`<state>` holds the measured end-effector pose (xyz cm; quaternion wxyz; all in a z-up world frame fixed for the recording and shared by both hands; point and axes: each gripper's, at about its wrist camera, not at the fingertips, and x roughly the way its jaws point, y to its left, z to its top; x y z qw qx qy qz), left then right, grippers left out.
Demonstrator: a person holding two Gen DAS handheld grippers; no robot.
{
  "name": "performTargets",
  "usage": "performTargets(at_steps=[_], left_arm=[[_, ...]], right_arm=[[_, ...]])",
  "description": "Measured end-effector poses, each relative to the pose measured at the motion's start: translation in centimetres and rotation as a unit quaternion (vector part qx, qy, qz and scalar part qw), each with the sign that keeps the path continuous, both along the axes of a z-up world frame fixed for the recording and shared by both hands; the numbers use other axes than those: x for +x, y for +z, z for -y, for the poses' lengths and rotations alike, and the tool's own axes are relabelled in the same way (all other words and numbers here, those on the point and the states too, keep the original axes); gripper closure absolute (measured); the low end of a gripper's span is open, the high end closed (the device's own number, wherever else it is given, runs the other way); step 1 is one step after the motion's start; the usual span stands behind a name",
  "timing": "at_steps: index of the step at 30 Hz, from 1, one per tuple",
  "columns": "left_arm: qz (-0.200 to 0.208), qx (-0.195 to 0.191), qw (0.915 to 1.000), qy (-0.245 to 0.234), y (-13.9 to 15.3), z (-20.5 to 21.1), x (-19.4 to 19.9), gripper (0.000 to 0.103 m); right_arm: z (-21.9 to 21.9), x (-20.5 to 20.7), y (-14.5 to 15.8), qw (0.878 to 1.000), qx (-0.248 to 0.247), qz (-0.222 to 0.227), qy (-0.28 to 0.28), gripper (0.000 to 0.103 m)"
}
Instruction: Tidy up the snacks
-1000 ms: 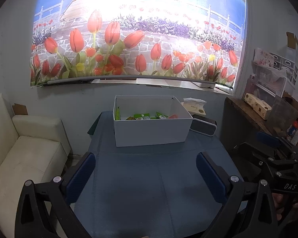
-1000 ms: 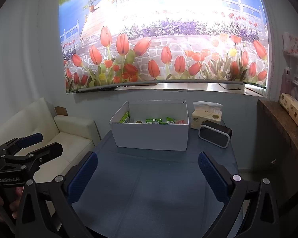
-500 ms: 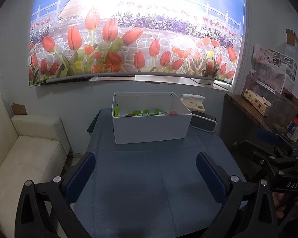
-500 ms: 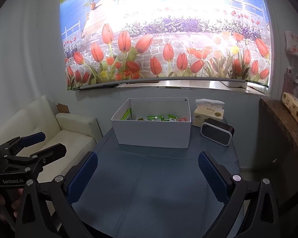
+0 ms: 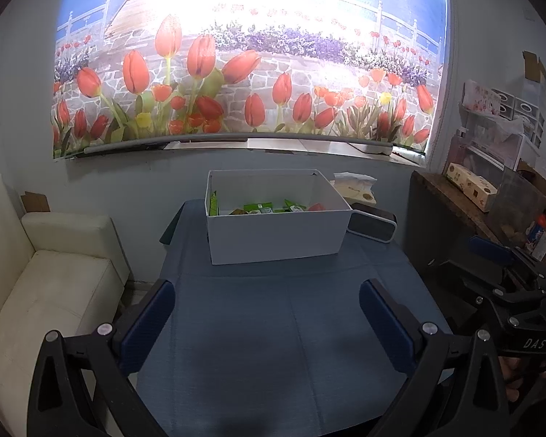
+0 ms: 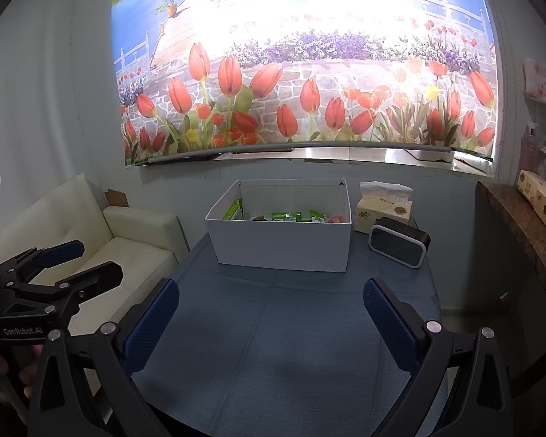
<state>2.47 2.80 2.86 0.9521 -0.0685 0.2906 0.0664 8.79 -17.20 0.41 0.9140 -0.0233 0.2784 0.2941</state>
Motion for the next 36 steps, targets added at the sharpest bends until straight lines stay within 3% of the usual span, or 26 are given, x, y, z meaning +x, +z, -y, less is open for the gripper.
performTargets(at_steps=[36], left_arm=[[0.001, -0.006, 0.9997, -0.022, 0.18, 0.56, -0.29, 0.0]], right_arm=[[-0.21, -0.65, -0.01, 1.0, -0.007, 0.003, 0.012, 0.0]])
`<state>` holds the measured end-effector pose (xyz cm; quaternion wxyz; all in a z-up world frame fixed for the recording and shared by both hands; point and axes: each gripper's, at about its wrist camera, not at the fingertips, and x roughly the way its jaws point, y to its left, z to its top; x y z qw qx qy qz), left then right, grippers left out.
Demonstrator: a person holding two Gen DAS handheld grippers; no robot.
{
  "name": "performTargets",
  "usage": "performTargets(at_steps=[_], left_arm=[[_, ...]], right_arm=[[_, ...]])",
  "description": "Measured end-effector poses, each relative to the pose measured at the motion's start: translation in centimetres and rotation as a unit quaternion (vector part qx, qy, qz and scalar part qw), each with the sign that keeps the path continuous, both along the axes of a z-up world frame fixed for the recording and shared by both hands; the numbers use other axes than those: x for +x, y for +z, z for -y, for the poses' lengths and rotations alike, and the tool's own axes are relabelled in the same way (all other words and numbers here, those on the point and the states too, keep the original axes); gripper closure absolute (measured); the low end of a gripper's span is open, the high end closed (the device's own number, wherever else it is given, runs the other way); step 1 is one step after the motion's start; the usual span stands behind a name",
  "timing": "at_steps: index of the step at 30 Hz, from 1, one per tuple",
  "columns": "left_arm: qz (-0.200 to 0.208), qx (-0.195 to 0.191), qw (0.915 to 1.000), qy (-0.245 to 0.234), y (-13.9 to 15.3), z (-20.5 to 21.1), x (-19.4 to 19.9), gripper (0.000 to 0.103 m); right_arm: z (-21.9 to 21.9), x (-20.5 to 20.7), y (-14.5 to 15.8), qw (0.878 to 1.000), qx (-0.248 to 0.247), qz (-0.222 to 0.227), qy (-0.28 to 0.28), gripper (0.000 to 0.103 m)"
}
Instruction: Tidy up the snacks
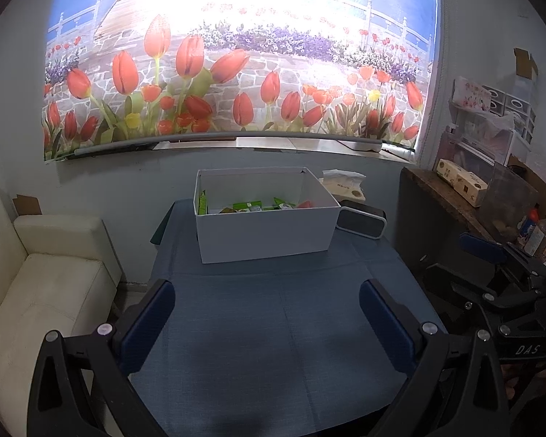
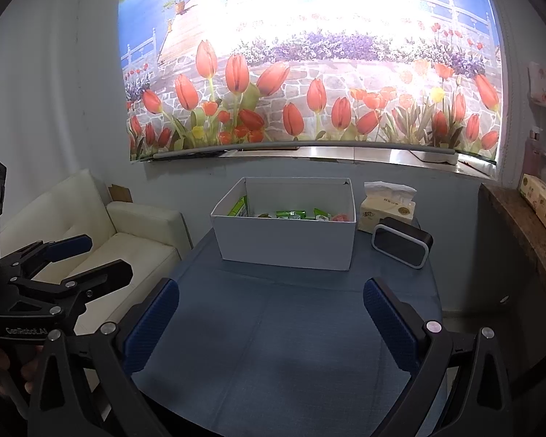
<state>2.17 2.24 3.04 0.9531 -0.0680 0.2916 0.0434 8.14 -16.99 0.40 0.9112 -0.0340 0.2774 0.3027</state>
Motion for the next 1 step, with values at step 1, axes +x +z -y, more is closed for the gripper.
performTargets(at_steps=[1], left_arm=[[0.0, 0.001, 1.0, 0.0, 0.08, 0.03, 0.04, 0.0]], right_arm=[[-0.01, -0.02, -0.03, 1.0, 0.001, -0.001, 0.0, 0.0]])
